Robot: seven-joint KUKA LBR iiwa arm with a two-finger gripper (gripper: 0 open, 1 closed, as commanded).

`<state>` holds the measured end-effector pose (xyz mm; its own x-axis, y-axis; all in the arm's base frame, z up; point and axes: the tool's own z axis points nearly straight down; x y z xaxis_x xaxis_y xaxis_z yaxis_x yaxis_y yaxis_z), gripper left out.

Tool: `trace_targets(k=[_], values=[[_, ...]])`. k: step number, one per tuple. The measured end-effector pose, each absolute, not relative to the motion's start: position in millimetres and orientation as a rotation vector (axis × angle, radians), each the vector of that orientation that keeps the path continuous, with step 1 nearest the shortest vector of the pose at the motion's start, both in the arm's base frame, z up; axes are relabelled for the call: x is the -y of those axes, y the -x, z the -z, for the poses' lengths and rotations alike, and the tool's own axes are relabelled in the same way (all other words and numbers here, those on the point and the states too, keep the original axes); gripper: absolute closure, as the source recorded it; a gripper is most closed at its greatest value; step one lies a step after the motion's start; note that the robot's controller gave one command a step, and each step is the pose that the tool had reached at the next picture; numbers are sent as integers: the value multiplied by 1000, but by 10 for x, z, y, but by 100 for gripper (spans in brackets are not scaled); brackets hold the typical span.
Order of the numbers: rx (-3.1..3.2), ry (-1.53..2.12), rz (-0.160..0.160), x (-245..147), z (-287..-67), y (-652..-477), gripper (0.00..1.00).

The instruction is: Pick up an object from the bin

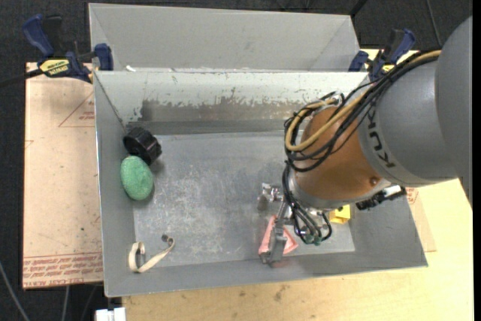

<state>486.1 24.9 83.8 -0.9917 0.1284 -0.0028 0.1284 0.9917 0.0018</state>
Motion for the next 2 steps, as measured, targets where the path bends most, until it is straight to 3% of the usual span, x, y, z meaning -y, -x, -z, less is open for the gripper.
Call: trace_targets(k=[1,2], values=[[-3114,-414,-6,150,-725,-4872,100],[-3114,-412,-6,147,-725,-4872,100]])
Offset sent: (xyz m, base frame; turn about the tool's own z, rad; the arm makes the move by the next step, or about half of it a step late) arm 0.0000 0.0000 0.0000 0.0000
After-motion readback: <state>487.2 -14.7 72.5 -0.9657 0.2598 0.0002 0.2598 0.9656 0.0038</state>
